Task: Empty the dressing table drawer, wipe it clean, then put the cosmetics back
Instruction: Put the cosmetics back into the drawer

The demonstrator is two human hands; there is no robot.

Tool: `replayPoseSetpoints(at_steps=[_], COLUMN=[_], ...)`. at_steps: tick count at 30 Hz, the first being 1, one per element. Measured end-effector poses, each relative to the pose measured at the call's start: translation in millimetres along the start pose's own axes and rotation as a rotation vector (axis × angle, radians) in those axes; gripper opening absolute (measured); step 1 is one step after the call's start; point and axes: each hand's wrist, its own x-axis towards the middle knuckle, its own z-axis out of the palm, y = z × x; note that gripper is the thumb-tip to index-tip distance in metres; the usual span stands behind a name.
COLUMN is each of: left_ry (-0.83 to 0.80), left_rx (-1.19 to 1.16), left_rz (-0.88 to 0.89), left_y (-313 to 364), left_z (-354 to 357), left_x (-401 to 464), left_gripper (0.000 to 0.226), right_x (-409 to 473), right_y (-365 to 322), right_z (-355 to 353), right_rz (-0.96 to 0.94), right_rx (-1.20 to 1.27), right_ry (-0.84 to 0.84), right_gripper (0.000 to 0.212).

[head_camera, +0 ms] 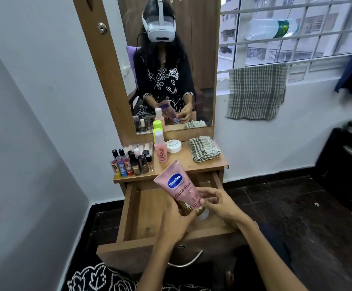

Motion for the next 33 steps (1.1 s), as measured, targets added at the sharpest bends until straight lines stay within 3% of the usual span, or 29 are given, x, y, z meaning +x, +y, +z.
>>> replayPoseSetpoints(at_steps=[4,12,18,24,29,33], left_ry=[-0.036,-0.208,-0.310,-0.341,-0.396,-0.397], left_rx=[-0.008,-0.032,-0.038,0.124,0.394,0.518], left_rz=[-0.077,-0.321,-0.478,-0.438,-0.297,-0.221], left_y=[-2,-7,-3,4,11,7], left_z=[-2,-6,-4,14,25,34], left_x=[0,5,10,14,19,23], left_gripper=[0.067,0.032,0.020,0.004,0.026,0.029], right_x=[-1,-1,-1,-1,1,1], right_y=[4,11,8,7,15,20], right_z=[2,5,12,14,17,21], right_rz=[0.116,0.202,0.257,0.290,0.376,0.425], right_rx=[-0.049,-0.271,-0.375,-0.557,-0.759,-0.829], right_ry=[-0.060,-0.128,-0.185,-0.186,-0.073,0.037], right_gripper=[0.040,0.039,0.043,0.037,0.032,0.033])
